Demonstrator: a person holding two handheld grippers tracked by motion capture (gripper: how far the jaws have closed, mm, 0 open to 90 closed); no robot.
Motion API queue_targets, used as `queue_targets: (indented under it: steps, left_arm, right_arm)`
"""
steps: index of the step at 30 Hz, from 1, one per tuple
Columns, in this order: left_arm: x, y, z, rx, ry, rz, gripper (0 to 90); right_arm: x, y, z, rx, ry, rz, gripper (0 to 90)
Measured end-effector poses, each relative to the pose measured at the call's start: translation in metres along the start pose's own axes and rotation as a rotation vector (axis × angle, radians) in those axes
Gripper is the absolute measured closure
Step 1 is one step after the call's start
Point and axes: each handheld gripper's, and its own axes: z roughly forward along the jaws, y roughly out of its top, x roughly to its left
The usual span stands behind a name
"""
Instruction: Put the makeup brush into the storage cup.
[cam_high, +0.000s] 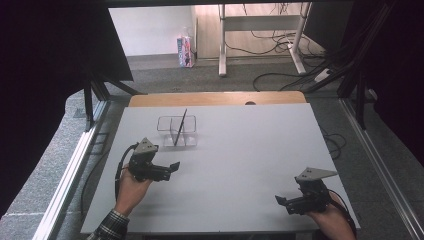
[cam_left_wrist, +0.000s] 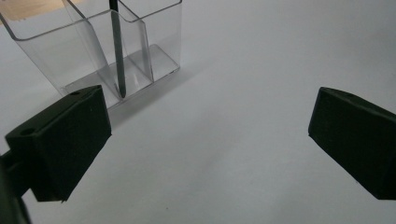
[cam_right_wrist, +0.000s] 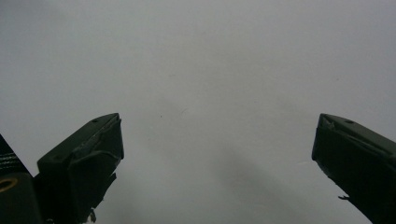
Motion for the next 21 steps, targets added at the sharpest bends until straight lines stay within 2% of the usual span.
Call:
queue_targets:
  steps: [21]
  left_arm:
    - [-0.001, -0.016, -0.014, 0.012, 0.005, -0.030, 0.0]
  right_arm:
    - [-0.001, 0.000, -0.001, -0.003, 0.003, 0.006, 1.7]
